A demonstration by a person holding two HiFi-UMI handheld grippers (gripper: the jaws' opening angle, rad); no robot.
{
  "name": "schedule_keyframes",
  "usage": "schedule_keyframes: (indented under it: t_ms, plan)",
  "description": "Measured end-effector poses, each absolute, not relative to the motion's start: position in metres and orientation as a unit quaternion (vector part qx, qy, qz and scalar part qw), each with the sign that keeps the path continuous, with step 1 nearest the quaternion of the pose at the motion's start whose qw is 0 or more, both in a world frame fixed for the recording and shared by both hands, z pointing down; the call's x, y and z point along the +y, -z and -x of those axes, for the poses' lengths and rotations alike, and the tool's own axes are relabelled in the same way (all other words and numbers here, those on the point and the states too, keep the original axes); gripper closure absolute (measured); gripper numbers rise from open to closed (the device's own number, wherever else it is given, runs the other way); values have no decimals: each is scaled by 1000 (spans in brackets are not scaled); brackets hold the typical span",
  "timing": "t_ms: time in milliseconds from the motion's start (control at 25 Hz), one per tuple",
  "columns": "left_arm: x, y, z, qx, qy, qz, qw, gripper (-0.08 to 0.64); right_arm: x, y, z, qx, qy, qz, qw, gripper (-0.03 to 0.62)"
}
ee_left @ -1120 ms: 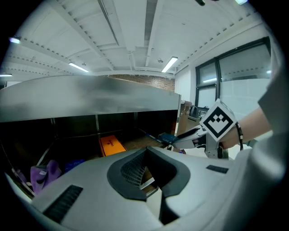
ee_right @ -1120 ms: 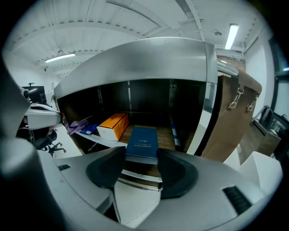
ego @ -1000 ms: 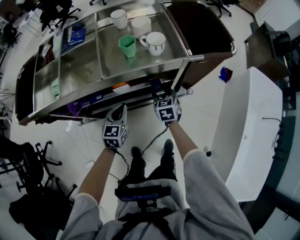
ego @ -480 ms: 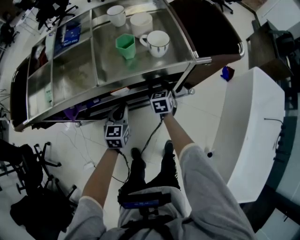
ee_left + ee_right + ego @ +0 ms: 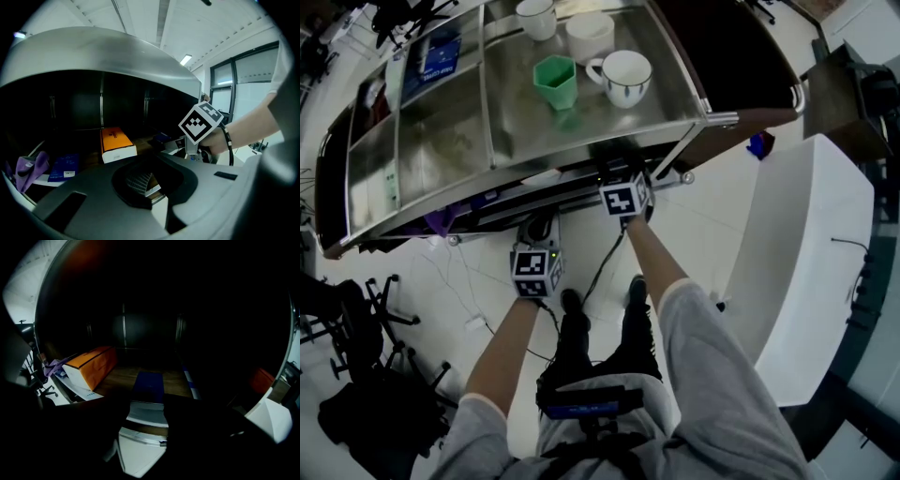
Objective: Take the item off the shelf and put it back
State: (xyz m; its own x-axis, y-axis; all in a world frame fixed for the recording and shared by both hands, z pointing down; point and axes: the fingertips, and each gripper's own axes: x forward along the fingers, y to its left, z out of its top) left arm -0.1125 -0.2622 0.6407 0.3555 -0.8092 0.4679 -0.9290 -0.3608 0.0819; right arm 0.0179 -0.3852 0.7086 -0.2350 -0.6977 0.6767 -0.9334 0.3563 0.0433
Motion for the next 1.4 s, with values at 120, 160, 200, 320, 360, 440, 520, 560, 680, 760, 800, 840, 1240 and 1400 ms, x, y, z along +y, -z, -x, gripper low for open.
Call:
schedule_keyframes:
  t_ms: [120, 160, 200, 320, 360, 440, 520, 560, 680, 760, 800, 840, 1240, 1400]
  plan:
    - [-262, -645, 116, -542, -179, -802, 175, 552, -389, -713, -17, -758, -188, -538, 318, 353]
    - [-263, -646, 116, -542, -179, -802, 176, 552, -389, -715, -18, -756, -189, -538, 322, 353]
    - [-263, -647, 116, -542, -179, -802, 176, 552, -389, -719, -18, -754, -192, -537, 326, 351]
    - [-264, -649, 116, -543, -179, -801, 179, 552, -386, -728, -18, -754, -203, -530, 331, 332]
    - [-265, -649, 116, -542, -179, -801, 179, 552, -386, -728, -18, -754, -205, -529, 330, 328]
    - [-266, -648, 115, -543, -178, -801, 179, 552, -386, -727, -20, -754, -207, -531, 326, 326]
    - [-267, -648, 115, -544, -178, -800, 178, 554, -386, -725, -24, -752, -206, -535, 325, 321]
    - [-266, -649, 114, -544, -179, -800, 178, 552, -385, -725, -26, -750, -206, -537, 325, 321]
    - [-265, -646, 114, -545, -177, -801, 177, 552, -379, -720, -30, -747, -205, -543, 324, 321]
    - [-262, -641, 115, -546, -175, -800, 175, 552, -372, -714, -31, -749, -202, -542, 322, 321]
    - [-260, -637, 116, -547, -175, -800, 174, 552, -368, -709, -32, -751, -202, -541, 320, 321]
    - [-258, -633, 118, -548, -175, -799, 172, 552, -363, -704, -33, -754, -202, -540, 315, 321]
    - [-210, -576, 144, -575, -161, -785, 163, 552, -291, -624, -59, -777, -176, -540, 272, 471]
    - [-185, -563, 161, -588, -157, -778, 158, 552, -264, -598, -70, -786, -174, -537, 252, 531]
